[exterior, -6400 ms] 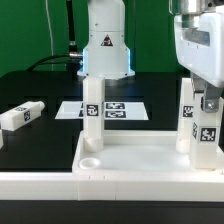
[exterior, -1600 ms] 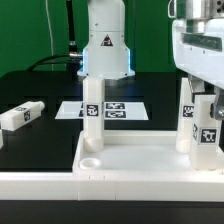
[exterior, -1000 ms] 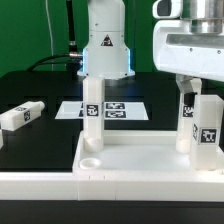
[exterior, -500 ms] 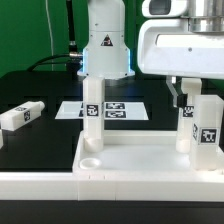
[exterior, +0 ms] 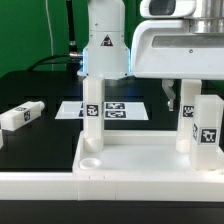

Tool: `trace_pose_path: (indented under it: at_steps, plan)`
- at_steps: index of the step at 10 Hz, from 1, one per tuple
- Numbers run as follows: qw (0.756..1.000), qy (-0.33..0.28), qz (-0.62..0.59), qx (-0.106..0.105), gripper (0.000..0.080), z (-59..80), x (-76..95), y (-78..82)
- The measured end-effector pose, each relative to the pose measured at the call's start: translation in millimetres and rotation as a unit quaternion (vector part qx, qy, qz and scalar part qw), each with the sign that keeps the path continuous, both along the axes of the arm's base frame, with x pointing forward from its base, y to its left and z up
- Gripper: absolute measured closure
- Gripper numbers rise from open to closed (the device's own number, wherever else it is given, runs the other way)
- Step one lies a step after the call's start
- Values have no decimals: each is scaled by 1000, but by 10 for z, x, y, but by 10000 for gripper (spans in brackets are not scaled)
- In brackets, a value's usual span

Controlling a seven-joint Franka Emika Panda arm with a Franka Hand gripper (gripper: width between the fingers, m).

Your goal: Assemble desk

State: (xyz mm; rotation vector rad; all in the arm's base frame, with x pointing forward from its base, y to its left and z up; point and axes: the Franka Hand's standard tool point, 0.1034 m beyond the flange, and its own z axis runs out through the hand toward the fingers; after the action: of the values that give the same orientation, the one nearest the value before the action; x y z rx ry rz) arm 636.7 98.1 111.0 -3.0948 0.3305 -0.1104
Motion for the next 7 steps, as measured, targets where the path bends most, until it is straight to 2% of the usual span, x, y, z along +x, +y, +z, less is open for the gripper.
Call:
trace_pose_path:
  at_steps: [2,4,5,6,7]
  plan:
    - [1000,-1,10,-1,151,-1,2,-6]
    - [1000,-1,9,-1,403,-3,1,-6]
    - [1000,0,8,-1,403,-4,1,-6]
    - [1000,0,-5,0,511,-7,0,-7]
    - [1000,0,-5,0,511,-7,0,-8]
